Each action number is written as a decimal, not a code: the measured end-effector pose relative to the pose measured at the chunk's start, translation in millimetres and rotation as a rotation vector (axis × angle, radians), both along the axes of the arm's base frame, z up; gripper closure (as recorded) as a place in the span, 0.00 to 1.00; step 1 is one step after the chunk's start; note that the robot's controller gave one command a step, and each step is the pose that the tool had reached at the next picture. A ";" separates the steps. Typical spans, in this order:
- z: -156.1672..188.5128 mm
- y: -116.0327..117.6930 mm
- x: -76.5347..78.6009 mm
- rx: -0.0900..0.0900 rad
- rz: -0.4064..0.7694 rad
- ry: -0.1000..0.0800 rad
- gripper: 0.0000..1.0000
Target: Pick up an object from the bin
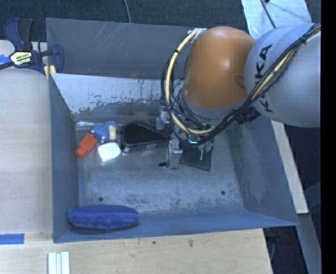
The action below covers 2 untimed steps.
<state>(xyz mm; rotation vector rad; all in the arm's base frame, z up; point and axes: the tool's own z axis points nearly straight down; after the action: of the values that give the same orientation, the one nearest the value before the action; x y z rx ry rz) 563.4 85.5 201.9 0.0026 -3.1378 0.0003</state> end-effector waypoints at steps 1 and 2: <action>-63.3 3.0 -17.8 0.000 0.188 -0.001 0.00; -61.0 -30.9 -5.2 -0.001 -0.016 -0.009 0.00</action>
Offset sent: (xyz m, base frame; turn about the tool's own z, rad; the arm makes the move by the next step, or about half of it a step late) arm -0.0171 0.0032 -0.0616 -0.1877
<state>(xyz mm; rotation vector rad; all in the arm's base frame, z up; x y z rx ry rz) 558.1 54.6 140.8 -0.0223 -3.1471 0.0011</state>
